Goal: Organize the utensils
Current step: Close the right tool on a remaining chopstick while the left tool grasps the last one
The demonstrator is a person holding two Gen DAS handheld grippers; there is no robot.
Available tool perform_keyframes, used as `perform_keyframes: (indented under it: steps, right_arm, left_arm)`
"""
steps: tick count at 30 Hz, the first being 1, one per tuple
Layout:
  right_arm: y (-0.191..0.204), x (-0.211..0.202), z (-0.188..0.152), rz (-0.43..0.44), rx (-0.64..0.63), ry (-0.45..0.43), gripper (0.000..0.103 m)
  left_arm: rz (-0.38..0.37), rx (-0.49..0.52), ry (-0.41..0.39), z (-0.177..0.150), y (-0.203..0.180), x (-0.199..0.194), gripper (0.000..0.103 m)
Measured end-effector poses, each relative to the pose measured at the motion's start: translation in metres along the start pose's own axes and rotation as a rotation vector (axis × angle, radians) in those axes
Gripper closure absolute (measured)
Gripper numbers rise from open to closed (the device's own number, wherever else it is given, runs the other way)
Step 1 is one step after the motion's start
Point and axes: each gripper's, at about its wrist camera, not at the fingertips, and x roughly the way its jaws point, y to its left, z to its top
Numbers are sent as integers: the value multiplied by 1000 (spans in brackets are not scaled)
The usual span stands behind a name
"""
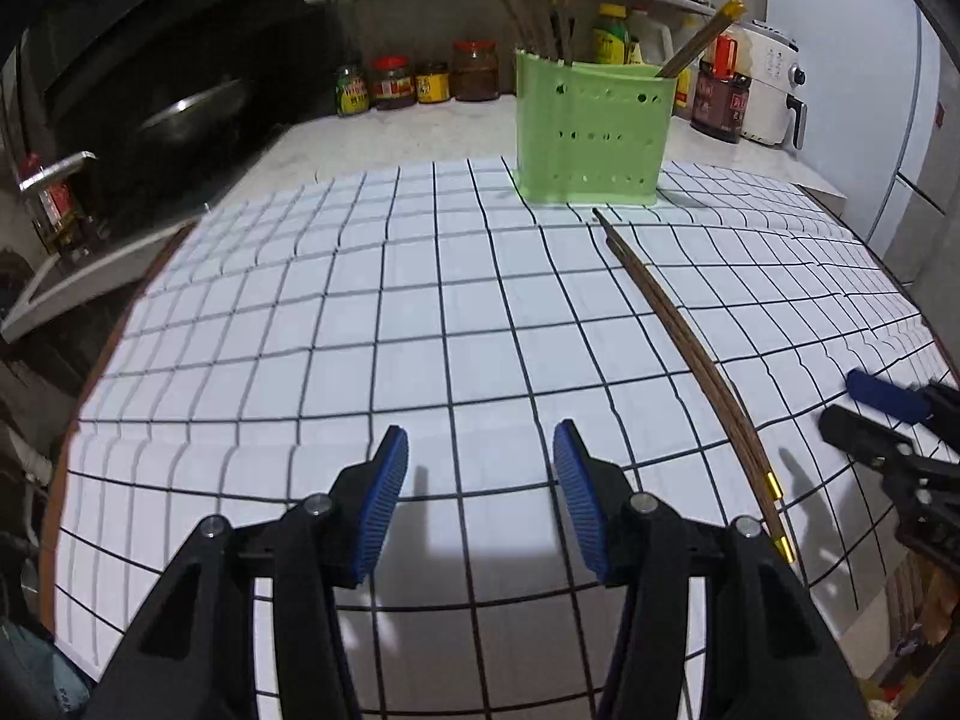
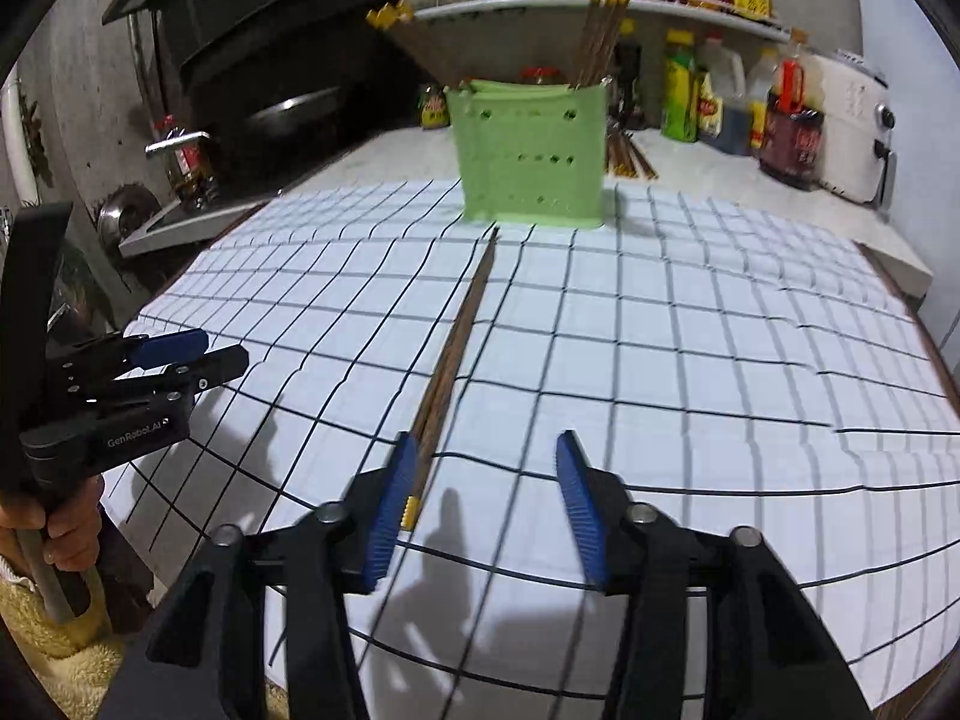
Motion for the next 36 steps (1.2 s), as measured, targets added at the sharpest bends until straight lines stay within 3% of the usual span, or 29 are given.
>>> perform_keyframes:
  steps: [2,3,8,24,36]
  right_arm:
    - [3,7,1,25,-7,19,86]
    - [7,11,1,37,-13,26,87]
    - [16,24,3,49,-36,58,88]
    - [24,44,8,-42,-103,86,93]
    - [-17,26,-4,-54,12,89,96]
  left_arm:
    - [-17,-9,9,-2,2,4,53]
    - [-18,-10,10,-2,2,5,53]
    - [-34,-10,22,-3,2,12,53]
    - [-70,-28,38,-2,4,20,53]
    - [-305,28,99,0,-40,25,53]
